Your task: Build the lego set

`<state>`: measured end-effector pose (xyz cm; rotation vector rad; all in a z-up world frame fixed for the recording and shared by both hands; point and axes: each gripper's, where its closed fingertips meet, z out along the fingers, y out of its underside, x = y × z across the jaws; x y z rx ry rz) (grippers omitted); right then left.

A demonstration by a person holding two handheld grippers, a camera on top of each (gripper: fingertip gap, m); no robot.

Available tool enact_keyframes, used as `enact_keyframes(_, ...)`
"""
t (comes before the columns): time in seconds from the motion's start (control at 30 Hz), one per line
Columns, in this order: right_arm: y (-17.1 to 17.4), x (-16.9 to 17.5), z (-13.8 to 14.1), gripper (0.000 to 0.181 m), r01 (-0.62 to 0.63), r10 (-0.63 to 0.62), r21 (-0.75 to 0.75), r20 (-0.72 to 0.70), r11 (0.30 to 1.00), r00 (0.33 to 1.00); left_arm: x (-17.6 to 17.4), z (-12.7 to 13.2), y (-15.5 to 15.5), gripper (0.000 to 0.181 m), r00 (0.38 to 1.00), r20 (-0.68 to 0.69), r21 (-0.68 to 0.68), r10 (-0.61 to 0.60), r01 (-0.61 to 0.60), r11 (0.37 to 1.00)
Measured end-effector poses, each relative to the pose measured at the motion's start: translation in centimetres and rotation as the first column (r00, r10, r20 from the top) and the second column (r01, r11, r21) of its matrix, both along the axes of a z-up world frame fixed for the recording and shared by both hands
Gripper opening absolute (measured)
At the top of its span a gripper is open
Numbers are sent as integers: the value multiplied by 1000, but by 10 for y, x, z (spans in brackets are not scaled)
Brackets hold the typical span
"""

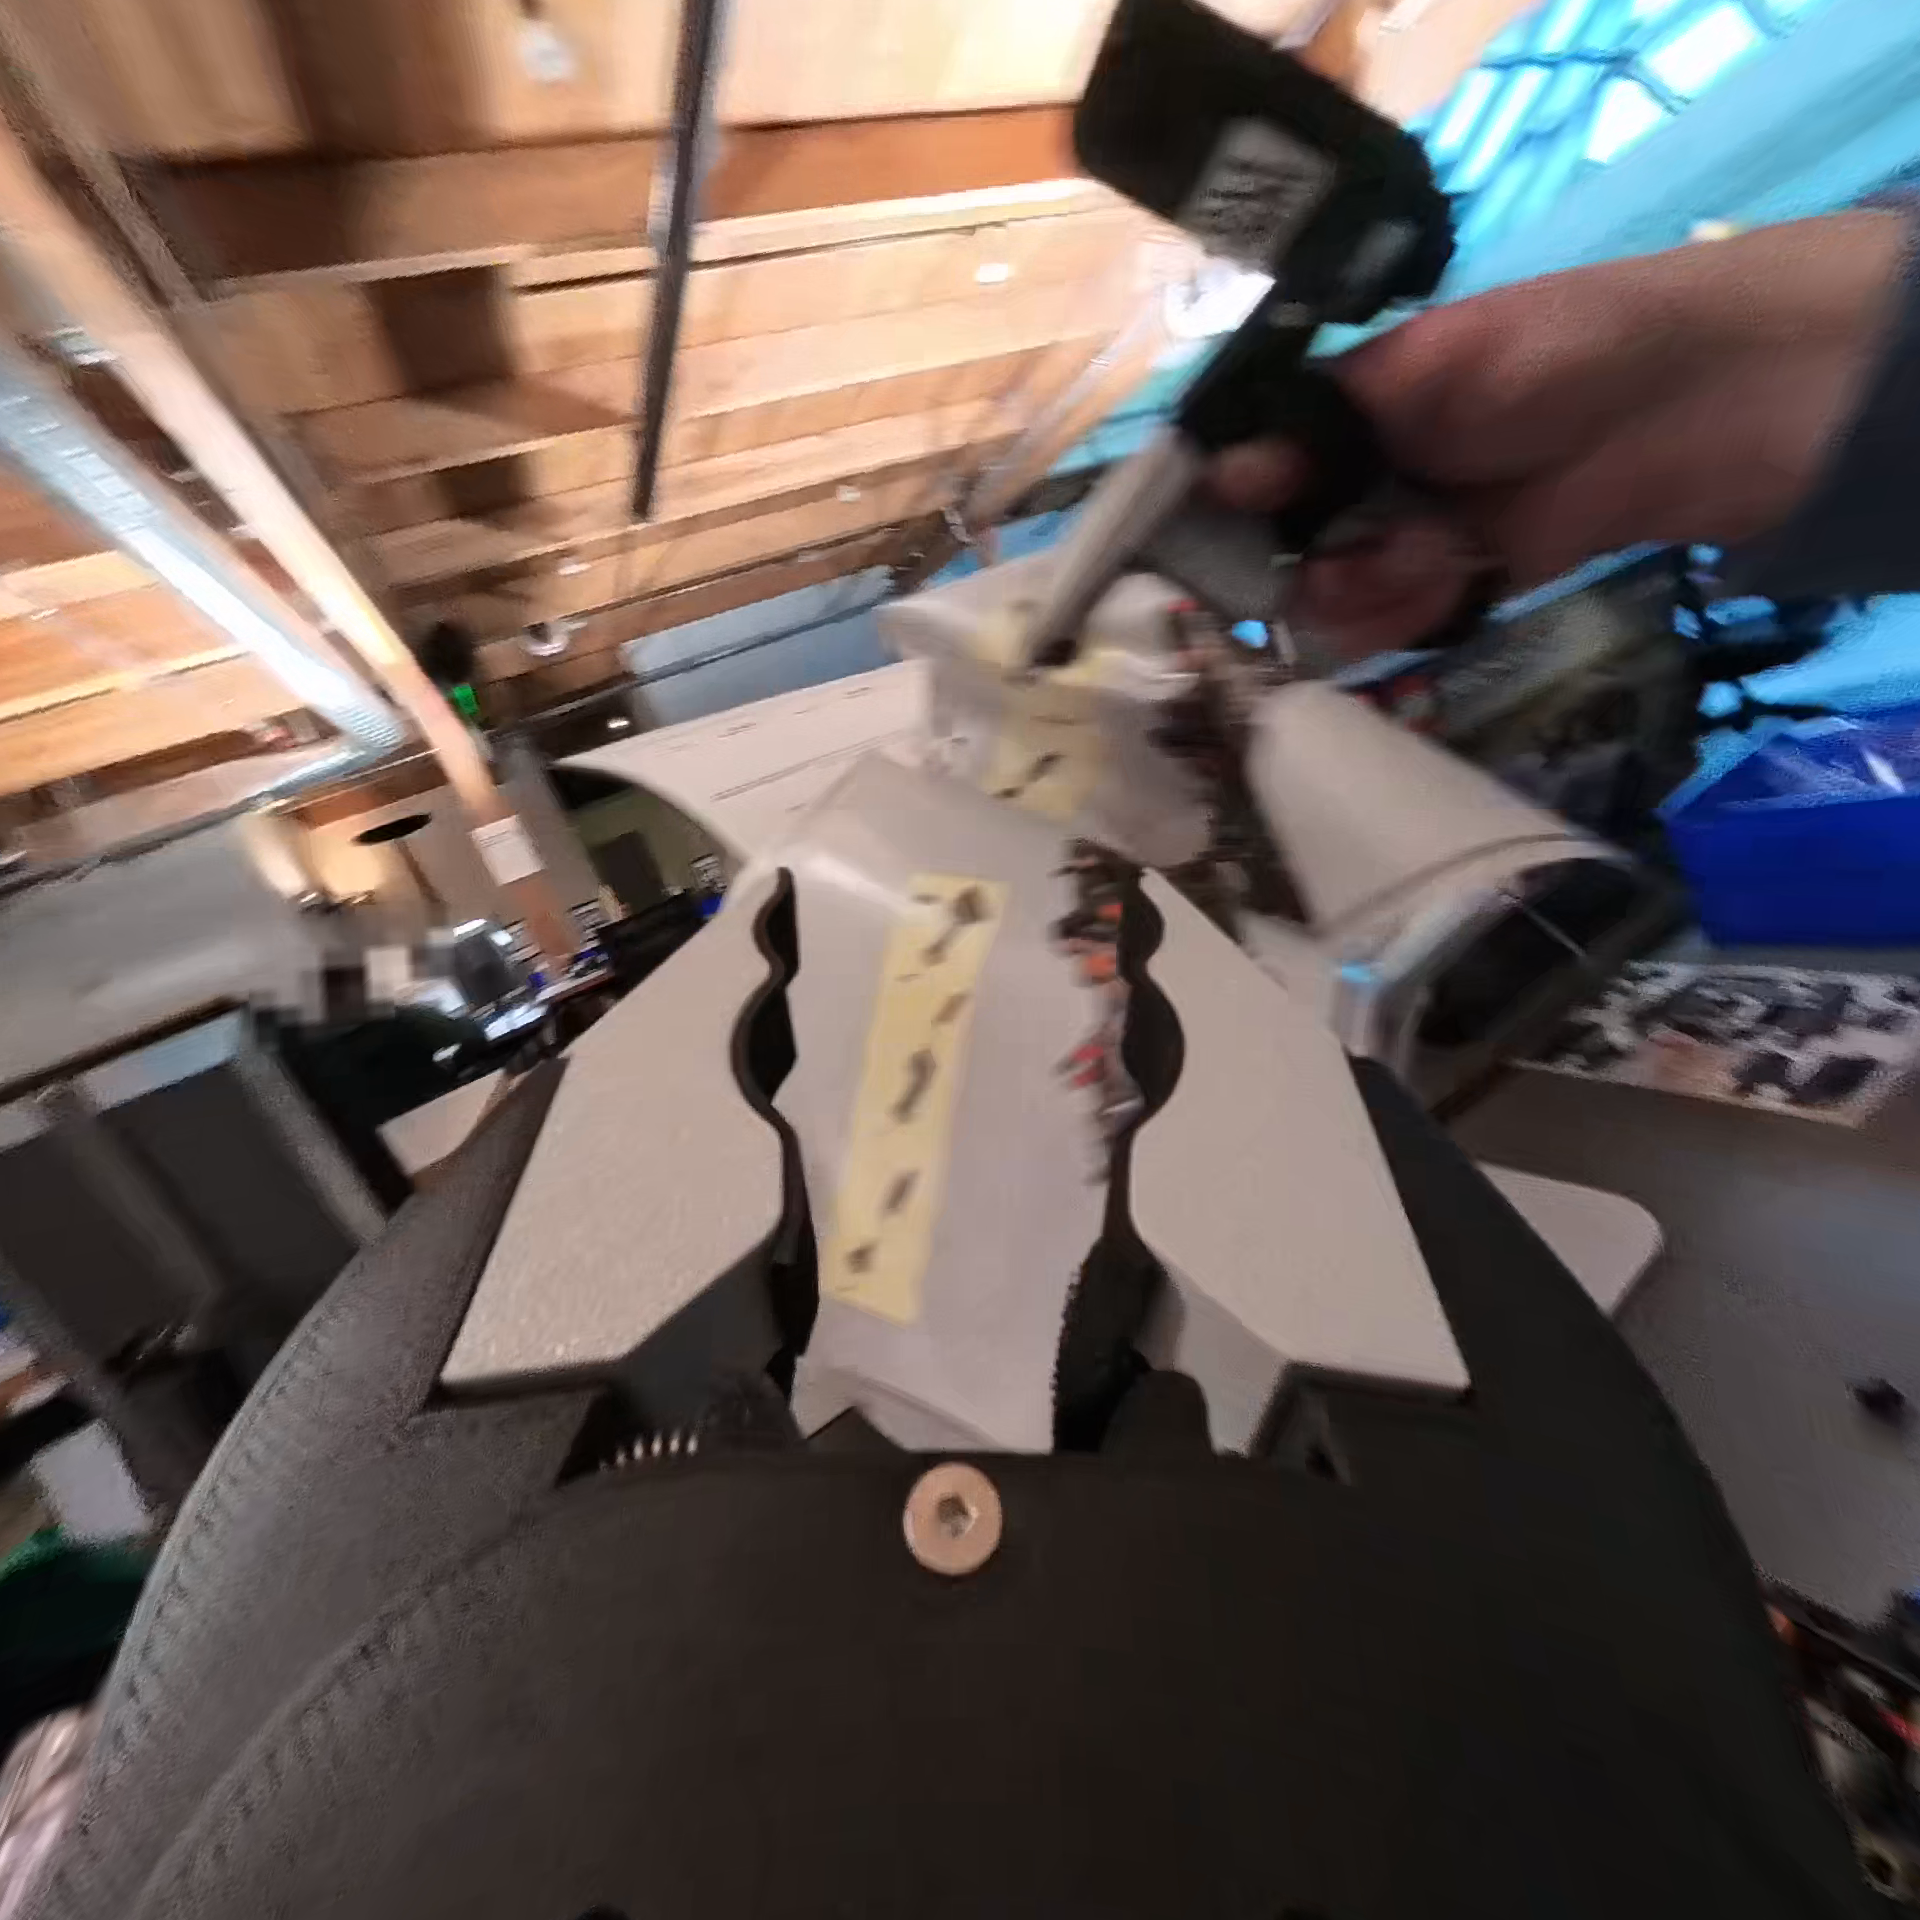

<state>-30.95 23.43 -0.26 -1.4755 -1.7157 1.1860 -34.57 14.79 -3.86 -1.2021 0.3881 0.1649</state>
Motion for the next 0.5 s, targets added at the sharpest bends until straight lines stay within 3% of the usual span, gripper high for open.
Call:
enact_keyframes(0.1,-2,-19,6,0,22,-23,-30,-34,999,999,41,-9,2,83,987,-124,-48,-104,99,994)
enact_keyframes(0.23,-6,-36,3,0,31,-33,-65,-25,997,999,32,-26,23,80,978,-199,-85,62,-80,993)
enact_keyframes(0.33,-8,-43,-2,1,40,-40,-62,-12,997,999,38,-28,24,66,984,-174,-93,45,-62,994)
enact_keyframes(0.4,-7,-46,-5,7,56,-56,-57,-10,997,998,31,-21,23,30,991,-104,-64,84,-91,994)
enact_keyframes(0.47,-7,-47,-6,26,53,-53,-55,-9,997,999,26,-20,22,6,996,-42,-63,79,-82,995)
enact_keyframes(0.5,-8,-46,-6,37,46,-46,-55,-5,997,999,23,-21,22,2,998,-1,-67,70,-70,995)
